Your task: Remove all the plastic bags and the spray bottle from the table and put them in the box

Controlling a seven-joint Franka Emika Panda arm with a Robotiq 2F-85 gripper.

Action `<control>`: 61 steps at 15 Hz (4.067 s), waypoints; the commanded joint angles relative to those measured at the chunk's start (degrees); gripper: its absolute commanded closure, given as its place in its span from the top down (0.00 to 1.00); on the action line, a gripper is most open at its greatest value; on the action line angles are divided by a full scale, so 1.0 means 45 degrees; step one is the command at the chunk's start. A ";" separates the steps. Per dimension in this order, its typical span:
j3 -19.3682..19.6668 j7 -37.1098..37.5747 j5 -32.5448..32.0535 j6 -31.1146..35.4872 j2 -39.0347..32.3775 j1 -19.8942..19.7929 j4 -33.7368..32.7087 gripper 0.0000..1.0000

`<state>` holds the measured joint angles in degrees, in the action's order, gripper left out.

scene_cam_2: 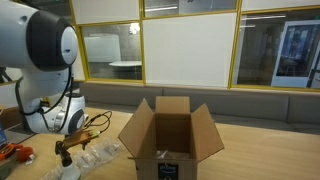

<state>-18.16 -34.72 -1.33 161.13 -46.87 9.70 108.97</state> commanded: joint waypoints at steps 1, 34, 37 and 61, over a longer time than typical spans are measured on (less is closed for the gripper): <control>0.0272 0.1144 -0.0779 0.0016 -0.0827 0.0339 -0.0796 1.00; 0.1867 0.4791 -0.1790 0.0751 -0.2079 0.1962 -0.0843 0.88; 0.2290 0.5271 -0.2002 0.0834 -0.2056 0.2374 -0.0834 0.56; 0.9277 0.9784 -0.6551 0.0158 0.2329 0.5346 -0.1099 0.10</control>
<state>19.77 4.95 -25.94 163.86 -40.14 30.75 104.54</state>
